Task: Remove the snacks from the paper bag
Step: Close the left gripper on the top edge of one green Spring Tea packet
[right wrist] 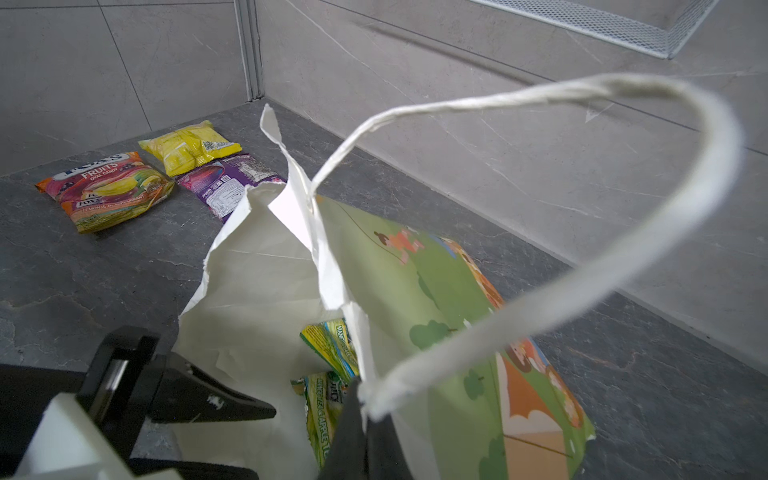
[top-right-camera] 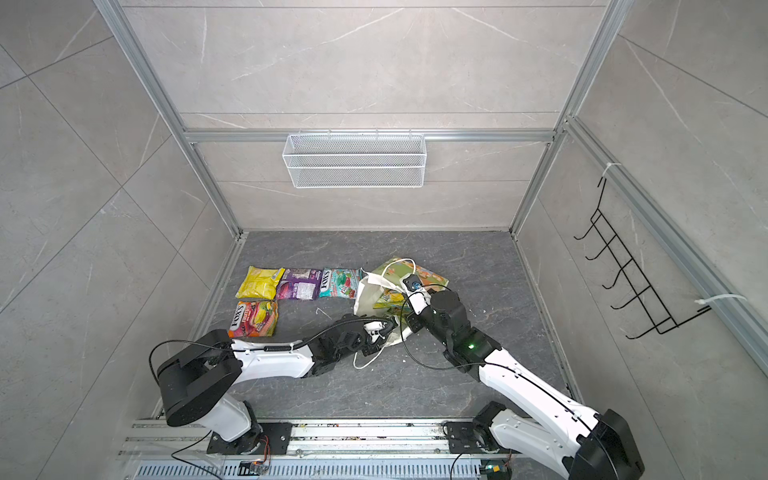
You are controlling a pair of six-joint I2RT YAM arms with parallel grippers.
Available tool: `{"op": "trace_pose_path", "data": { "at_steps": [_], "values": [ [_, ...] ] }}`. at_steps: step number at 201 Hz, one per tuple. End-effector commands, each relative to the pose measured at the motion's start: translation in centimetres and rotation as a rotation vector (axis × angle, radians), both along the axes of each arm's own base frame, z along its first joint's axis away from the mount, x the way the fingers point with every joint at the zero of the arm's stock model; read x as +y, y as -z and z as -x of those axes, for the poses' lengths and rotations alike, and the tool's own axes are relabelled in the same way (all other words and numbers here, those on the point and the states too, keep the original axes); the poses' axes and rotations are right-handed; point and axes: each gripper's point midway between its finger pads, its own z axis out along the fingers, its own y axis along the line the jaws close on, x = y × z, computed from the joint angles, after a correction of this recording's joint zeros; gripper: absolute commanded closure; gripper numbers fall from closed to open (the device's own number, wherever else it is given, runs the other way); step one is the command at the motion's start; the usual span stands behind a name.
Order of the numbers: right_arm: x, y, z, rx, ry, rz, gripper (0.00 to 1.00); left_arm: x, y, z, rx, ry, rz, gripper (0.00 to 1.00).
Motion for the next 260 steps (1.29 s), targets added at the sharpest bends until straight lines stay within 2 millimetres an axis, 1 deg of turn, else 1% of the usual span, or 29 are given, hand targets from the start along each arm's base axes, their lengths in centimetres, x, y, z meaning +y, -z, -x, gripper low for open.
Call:
{"op": "trace_pose_path", "data": {
  "at_steps": [1, 24, 31, 36, 39, 59, 68, 79, 87, 93, 108, 142, 162, 183, 204, 219, 236, 245, 260],
  "values": [
    [0.0, -0.8, 0.0, -0.024, -0.003, -0.030, 1.00, -0.9, -3.6, -2.2, -0.088, -0.013, 0.086, 0.59],
    [-0.1, -0.8, 0.0, -0.026, -0.003, -0.031, 1.00, -0.6, -3.9, -3.1, -0.082, -0.012, 0.096, 0.60],
    [-0.1, -0.8, 0.1, -0.026, -0.001, -0.031, 1.00, -0.4, -3.9, -3.3, -0.074, -0.009, 0.099, 0.63],
    [-0.2, -0.8, 0.1, -0.028, 0.000, -0.030, 1.00, -0.3, -3.9, -3.5, -0.068, -0.008, 0.103, 0.68],
    [-0.2, -0.9, 0.0, -0.031, 0.003, -0.031, 1.00, -0.3, -3.9, -3.6, -0.065, -0.004, 0.104, 0.69],
    [-0.3, -1.0, 0.0, -0.039, 0.006, -0.034, 1.00, 0.0, -3.5, -4.5, -0.061, -0.003, 0.081, 0.69],
    [-0.3, -1.0, 0.0, -0.039, 0.008, -0.037, 1.00, 0.0, -3.0, -4.8, -0.062, 0.002, 0.059, 0.69],
    [-0.2, -1.0, 0.0, -0.037, 0.006, -0.036, 1.00, 0.0, -2.5, -5.2, -0.062, 0.006, 0.035, 0.67],
    [-0.2, -1.0, 0.0, -0.037, 0.005, -0.038, 1.00, -0.1, -2.2, -5.5, -0.060, 0.011, 0.018, 0.62],
    [-0.2, -1.1, -0.1, -0.038, 0.006, -0.039, 1.00, -0.2, -1.9, -5.6, -0.058, 0.019, 0.008, 0.61],
    [-0.3, -1.2, 0.0, -0.039, 0.006, -0.038, 1.00, -0.2, -1.6, -5.8, -0.054, 0.034, 0.003, 0.60],
    [-0.2, -1.3, 0.0, -0.042, 0.005, -0.039, 1.00, -1.0, -0.8, -5.8, -0.027, 0.077, -0.013, 0.55],
    [-0.2, -1.4, 0.0, -0.042, 0.001, -0.042, 1.00, -1.4, -0.1, -6.1, -0.026, 0.082, -0.029, 0.55],
    [-0.2, -1.4, 0.1, -0.042, 0.003, -0.045, 1.00, -1.8, 0.1, -6.7, -0.035, 0.071, -0.032, 0.55],
    [-0.1, -1.4, 0.1, -0.042, -0.002, -0.047, 1.00, -2.1, 0.6, -7.3, -0.036, 0.063, -0.038, 0.59],
    [-0.1, -1.4, 0.1, -0.041, -0.003, -0.051, 1.00, -2.3, 0.8, -7.7, -0.043, 0.054, -0.035, 0.69],
    [0.0, -1.4, 0.2, -0.040, -0.010, -0.056, 1.00, -2.5, 0.8, -8.3, -0.053, 0.033, -0.029, 0.71],
    [0.1, -1.3, 0.2, -0.040, -0.013, -0.058, 1.00, -2.5, 0.9, -8.5, -0.056, 0.029, -0.028, 0.77],
    [0.1, -1.3, 0.2, -0.040, -0.012, -0.061, 1.00, -2.6, 1.1, -8.7, -0.057, 0.018, -0.028, 0.82]
  ]
}}
